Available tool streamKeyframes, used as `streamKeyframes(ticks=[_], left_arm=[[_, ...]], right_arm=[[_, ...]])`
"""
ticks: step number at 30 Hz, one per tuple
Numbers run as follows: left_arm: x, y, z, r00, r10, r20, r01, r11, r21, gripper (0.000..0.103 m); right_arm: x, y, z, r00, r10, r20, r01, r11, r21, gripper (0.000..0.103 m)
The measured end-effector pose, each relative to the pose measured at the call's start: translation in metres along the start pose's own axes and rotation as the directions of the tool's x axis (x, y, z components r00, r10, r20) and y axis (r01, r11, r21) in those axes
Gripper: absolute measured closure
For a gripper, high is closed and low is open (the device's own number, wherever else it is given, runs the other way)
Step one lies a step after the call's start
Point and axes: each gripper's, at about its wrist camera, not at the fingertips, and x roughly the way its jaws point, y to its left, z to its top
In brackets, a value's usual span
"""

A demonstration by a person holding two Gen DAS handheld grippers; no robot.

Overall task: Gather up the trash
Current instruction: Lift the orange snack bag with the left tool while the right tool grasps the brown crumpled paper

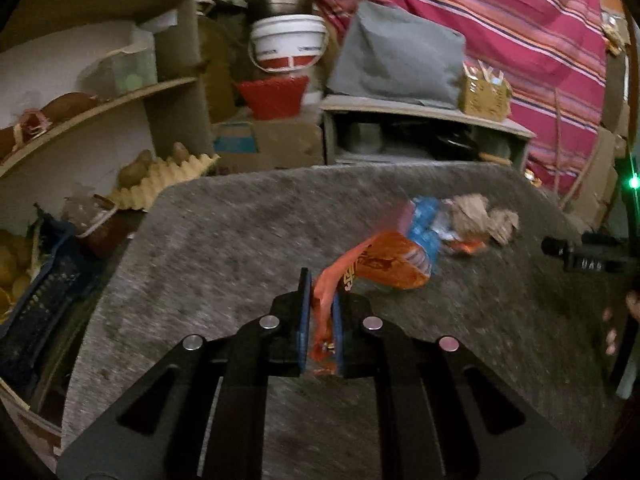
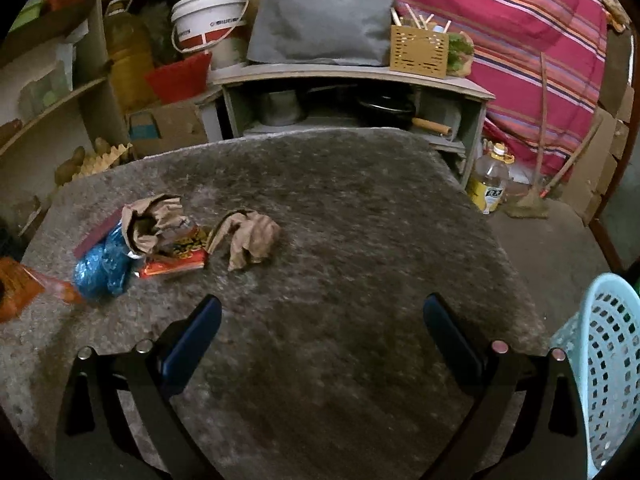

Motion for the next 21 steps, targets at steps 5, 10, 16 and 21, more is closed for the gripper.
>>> streamKeyframes(ticks=[5, 10, 16, 21], left_arm=[[0.017, 0.02, 0.004, 0.999, 0.047, -0.016, -0.048, 0.998, -0.051, 0.095], [0.033, 0.041, 0.005, 0.998, 0.06, -0.035, -0.063, 0.991, -0.114, 0.095], [0.047, 0.052, 0.005, 0.995, 0.082, -0.057, -0.088, 0.988, -0.125, 0.095], [0.053, 0.058, 0.005, 0.994, 0.081, -0.074, -0.091, 0.986, -0.14, 0.095]], right_arm=[[0.015, 0.017, 0.009, 0.999, -0.045, 0.021, 0.046, 0.997, -0.055, 0.004], [0.031, 0.02, 0.016, 1.0, -0.029, 0.01, 0.03, 0.999, -0.04, 0.004], [0.045, 0.029, 0.021, 1.0, -0.006, 0.001, 0.006, 0.999, -0.043, 0.006], [0.056, 0.033, 0.026, 0.999, 0.046, -0.026, -0.047, 0.998, -0.045, 0.043]])
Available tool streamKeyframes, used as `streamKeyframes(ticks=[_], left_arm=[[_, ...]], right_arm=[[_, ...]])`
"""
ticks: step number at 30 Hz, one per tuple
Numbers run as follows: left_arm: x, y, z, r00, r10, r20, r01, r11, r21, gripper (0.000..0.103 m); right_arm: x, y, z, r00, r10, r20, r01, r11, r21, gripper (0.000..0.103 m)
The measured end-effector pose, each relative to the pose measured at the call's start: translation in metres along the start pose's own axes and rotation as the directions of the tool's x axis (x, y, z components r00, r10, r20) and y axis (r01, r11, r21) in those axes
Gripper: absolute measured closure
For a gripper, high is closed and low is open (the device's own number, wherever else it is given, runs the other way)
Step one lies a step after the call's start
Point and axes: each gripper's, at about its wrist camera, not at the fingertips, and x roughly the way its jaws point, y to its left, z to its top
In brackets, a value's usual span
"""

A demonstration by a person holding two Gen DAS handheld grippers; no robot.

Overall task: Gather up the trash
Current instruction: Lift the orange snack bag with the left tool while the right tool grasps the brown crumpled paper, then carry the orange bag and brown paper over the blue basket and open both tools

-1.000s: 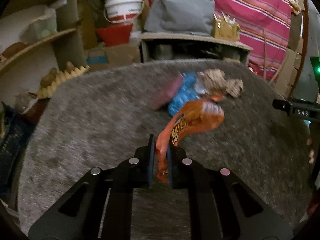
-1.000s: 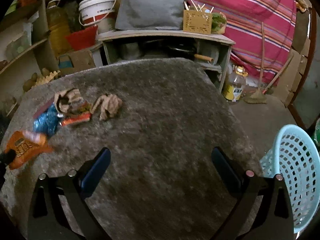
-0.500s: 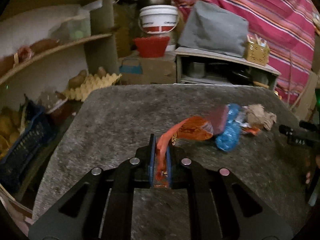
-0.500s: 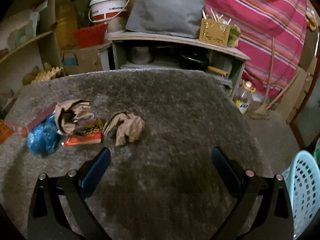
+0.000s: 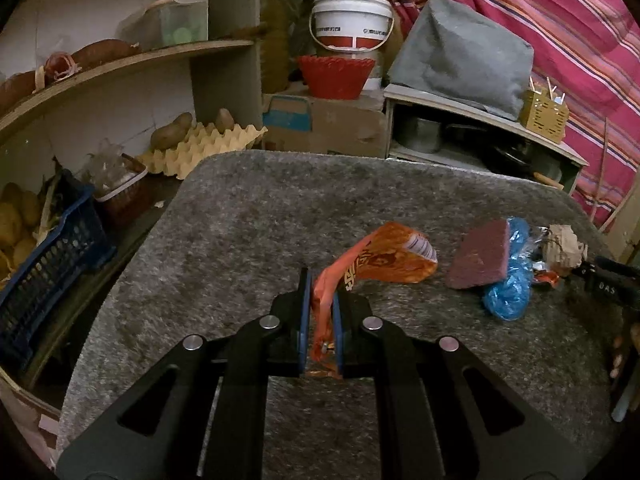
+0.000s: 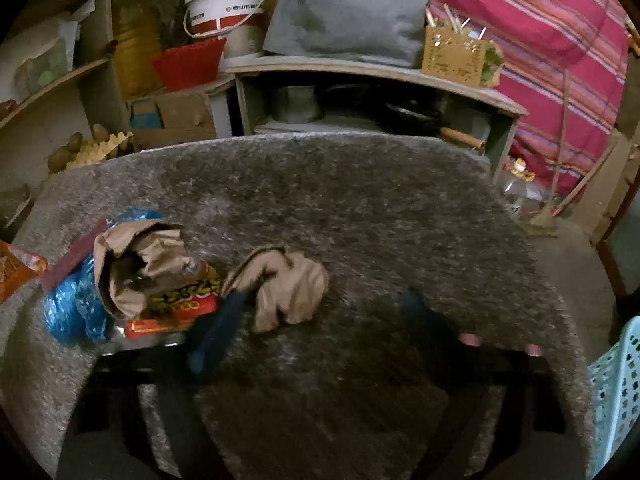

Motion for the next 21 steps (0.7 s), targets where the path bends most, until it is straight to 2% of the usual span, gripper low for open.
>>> streamKeyframes(ticks=[2, 3, 5, 10, 12, 21], left_arm=[[0.0, 0.0, 0.001, 1.0, -0.001, 0.001, 0.001, 1.0, 0.001, 0.095], [0.0, -0.001, 0.001, 1.0, -0.003, 0.004, 0.003, 1.0, 0.005, 0.095], [-0.003, -0.003, 0.002, 1.0, -0.002, 0.011, 0.002, 1.0, 0.011, 0.095], [-0.011, -0.012, 0.004, 1.0, -0.003, 0.022, 0.002, 1.0, 0.024, 0.095], [-0.018, -0.013, 0.006, 0.999, -0.007, 0.031, 0.006, 1.0, 0.026, 0.095], [-0.057, -0.037, 0.011, 0.994, -0.053, 0.1, 0.049, 0.998, 0.046, 0.095]], right_arm=[[0.001, 0.003, 0.0, 1.0, 0.024, -0.005, -0.024, 1.0, -0.013, 0.055], [0.0, 0.005, -0.001, 0.999, 0.037, -0.004, -0.037, 0.999, -0.024, 0.065], [-0.003, 0.008, -0.003, 0.999, 0.037, 0.004, -0.037, 0.998, -0.041, 0.07], [-0.017, 0.002, -0.006, 0.999, 0.035, 0.028, -0.034, 0.999, -0.034, 0.072], [-0.023, -0.006, -0.008, 0.999, 0.035, 0.033, -0.034, 0.999, -0.02, 0.076], [-0.072, -0.043, -0.023, 0.996, 0.02, 0.082, -0.021, 1.0, 0.007, 0.076]])
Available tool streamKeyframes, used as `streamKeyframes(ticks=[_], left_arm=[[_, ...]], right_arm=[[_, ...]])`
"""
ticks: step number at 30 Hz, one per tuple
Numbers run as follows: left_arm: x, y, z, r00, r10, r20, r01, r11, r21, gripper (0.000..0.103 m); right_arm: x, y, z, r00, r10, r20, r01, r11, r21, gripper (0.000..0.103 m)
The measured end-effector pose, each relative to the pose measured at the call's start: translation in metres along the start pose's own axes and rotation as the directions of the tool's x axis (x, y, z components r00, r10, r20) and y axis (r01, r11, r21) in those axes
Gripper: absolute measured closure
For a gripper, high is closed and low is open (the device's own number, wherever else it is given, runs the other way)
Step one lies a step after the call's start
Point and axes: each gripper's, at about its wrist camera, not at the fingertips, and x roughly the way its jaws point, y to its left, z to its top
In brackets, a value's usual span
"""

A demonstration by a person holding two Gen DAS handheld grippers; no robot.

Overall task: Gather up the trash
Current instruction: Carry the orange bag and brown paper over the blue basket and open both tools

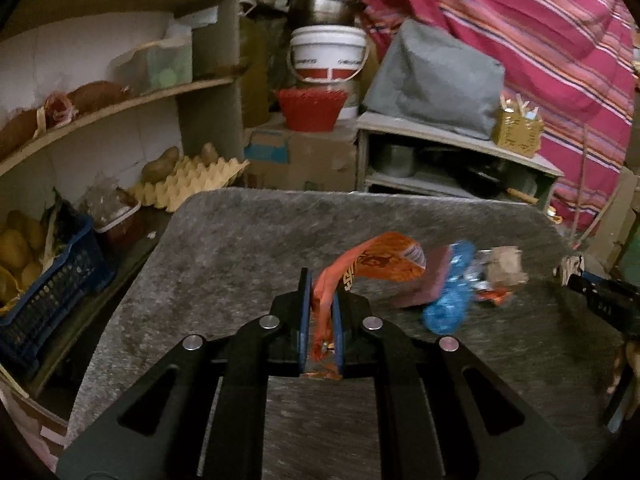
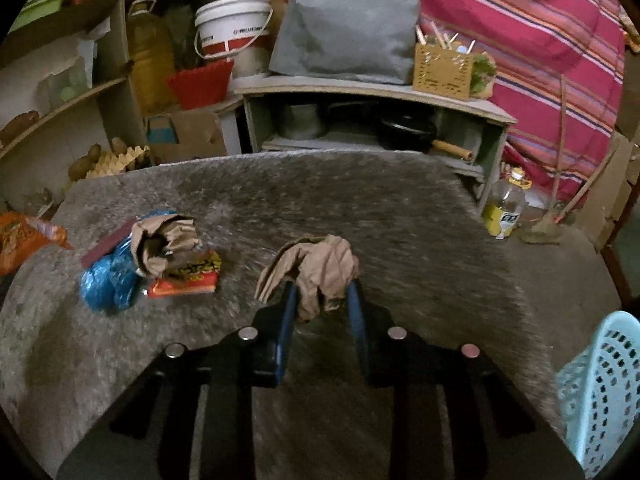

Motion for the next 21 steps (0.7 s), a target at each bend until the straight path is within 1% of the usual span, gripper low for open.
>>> streamKeyframes(ticks=[5, 8, 11, 13, 17, 19, 21], left_arm=[[-0.019, -0.036, -0.002, 0.998, -0.063, 0.023, 0.061, 0.996, 0.063, 0.095], [-0.031, -0.067, -0.007, 0.994, -0.109, 0.03, 0.106, 0.988, 0.111, 0.095], [-0.037, -0.09, -0.01, 0.988, -0.154, 0.029, 0.149, 0.979, 0.14, 0.095], [-0.041, -0.115, -0.013, 0.981, -0.194, 0.017, 0.189, 0.969, 0.157, 0.095], [-0.056, -0.166, -0.018, 0.969, -0.245, 0.022, 0.234, 0.945, 0.228, 0.095], [-0.067, -0.194, -0.02, 0.957, -0.288, 0.026, 0.272, 0.929, 0.252, 0.095], [-0.076, -0.225, -0.022, 0.941, -0.336, 0.024, 0.318, 0.91, 0.265, 0.095]], right_arm=[[-0.029, -0.027, -0.01, 0.999, -0.029, 0.022, 0.029, 0.999, 0.013, 0.076], [-0.049, -0.049, -0.014, 0.998, -0.052, 0.037, 0.05, 0.998, 0.031, 0.076], [-0.072, -0.073, -0.02, 0.995, -0.083, 0.054, 0.081, 0.996, 0.039, 0.076], [-0.083, -0.088, -0.023, 0.994, -0.097, 0.06, 0.094, 0.994, 0.049, 0.076], [-0.108, -0.129, -0.03, 0.989, -0.128, 0.075, 0.119, 0.987, 0.109, 0.076], [-0.119, -0.151, -0.037, 0.985, -0.154, 0.077, 0.143, 0.981, 0.13, 0.076], [-0.128, -0.174, -0.044, 0.98, -0.186, 0.072, 0.174, 0.975, 0.141, 0.076]])
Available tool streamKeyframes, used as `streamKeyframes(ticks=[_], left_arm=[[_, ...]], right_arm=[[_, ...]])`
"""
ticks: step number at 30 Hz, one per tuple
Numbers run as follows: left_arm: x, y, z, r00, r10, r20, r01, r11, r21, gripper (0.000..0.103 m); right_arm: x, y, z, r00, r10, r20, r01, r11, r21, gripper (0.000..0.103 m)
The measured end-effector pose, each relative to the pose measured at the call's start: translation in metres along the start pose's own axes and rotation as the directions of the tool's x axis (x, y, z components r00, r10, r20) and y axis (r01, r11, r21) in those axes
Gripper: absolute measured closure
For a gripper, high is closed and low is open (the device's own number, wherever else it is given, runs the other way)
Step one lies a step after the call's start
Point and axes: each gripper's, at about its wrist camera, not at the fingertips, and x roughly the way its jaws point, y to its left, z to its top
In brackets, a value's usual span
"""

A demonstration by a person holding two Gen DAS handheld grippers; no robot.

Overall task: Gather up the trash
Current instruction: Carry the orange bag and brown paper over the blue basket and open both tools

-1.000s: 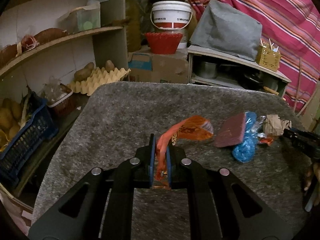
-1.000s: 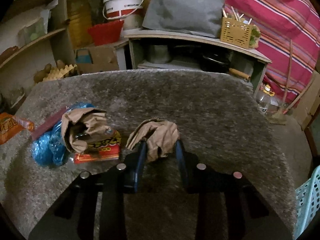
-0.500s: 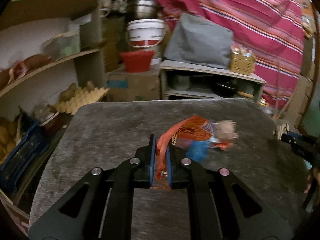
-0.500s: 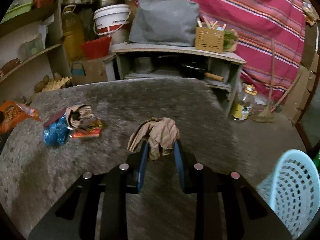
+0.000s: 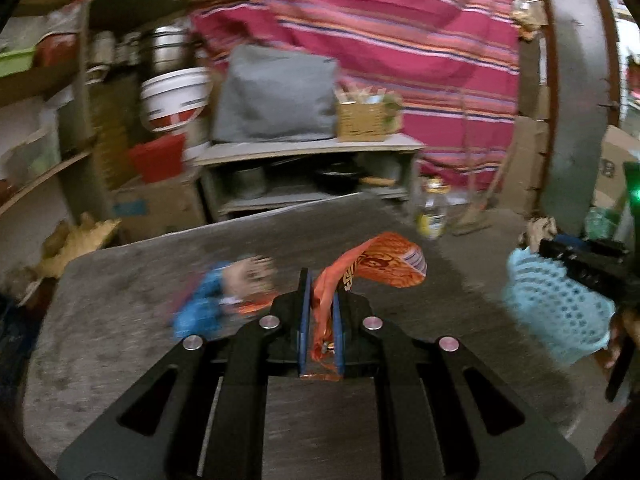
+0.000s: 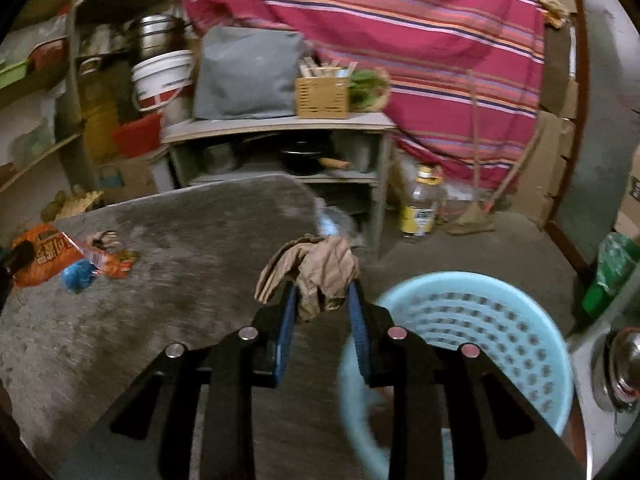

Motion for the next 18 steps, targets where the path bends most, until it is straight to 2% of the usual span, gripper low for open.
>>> streamKeyframes(ticks=[8, 13, 18], left_arm=[[0.019, -0.109, 0.005, 0.989, -0.146, -0.004, 0.146, 0.987, 0.067, 0.095], [0.038, -0.181, -0.01, 0.971, -0.232, -0.052, 0.236, 0.964, 0.122, 0.095], [0.06, -0.219, -0.021, 0.958, -0.267, -0.107, 0.281, 0.95, 0.14, 0.095]], right_arm=[[-0.018, -0.097, -0.017, 0.997, -0.08, -0.008, 0.081, 0.992, 0.1, 0.076], [-0.023, -0.134, -0.028, 0.995, -0.101, -0.016, 0.102, 0.981, 0.162, 0.076], [-0.022, -0.155, -0.033, 0.996, -0.092, -0.021, 0.095, 0.973, 0.212, 0.076]])
